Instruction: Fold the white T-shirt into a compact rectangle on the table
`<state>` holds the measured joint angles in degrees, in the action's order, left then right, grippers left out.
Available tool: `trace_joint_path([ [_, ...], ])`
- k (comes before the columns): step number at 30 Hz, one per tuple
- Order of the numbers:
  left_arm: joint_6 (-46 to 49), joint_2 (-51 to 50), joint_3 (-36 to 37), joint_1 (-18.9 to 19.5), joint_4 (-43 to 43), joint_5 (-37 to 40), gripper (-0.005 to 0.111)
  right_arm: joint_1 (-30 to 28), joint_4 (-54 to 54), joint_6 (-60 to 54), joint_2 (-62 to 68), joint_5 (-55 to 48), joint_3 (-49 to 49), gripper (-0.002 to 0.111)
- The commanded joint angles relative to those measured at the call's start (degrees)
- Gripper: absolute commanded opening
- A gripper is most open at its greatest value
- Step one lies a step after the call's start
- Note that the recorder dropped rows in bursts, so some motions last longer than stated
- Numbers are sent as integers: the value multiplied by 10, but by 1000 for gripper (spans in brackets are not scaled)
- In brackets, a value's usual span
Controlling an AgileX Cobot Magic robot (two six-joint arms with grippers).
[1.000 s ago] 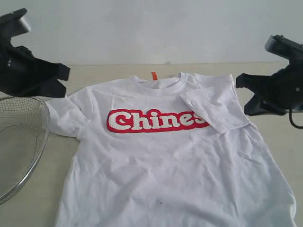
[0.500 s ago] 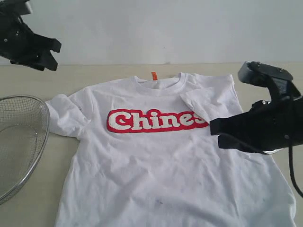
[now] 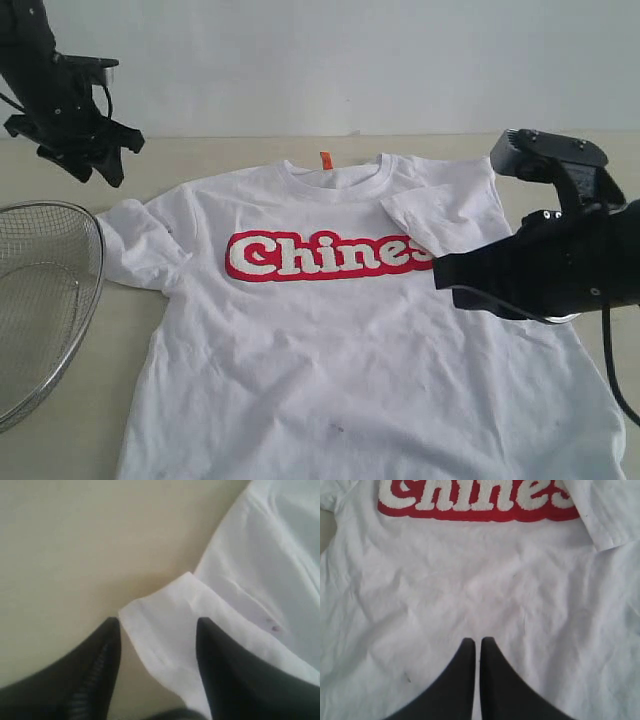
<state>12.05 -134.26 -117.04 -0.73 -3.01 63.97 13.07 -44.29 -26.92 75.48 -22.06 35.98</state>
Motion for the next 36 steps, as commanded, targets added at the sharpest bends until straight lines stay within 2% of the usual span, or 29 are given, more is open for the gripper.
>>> trace_joint_path([
  [1,-3,-27,-30,1,3,36,46,1,-2,-7,-5,8,-1,0],
  [28,13,-82,-31,-18,-6,37,45,1,-3,-8,-5,10,-1,0],
  [31,13,-82,-31,-18,-6,37,37,1,-6,-8,-5,10,-1,0],
  [35,13,-82,-31,-18,-6,37,6,1,-6,-8,-5,10,-1,0],
  [36,9,-82,-31,-18,-6,35,5,1,-6,-8,-5,10,-1,0],
])
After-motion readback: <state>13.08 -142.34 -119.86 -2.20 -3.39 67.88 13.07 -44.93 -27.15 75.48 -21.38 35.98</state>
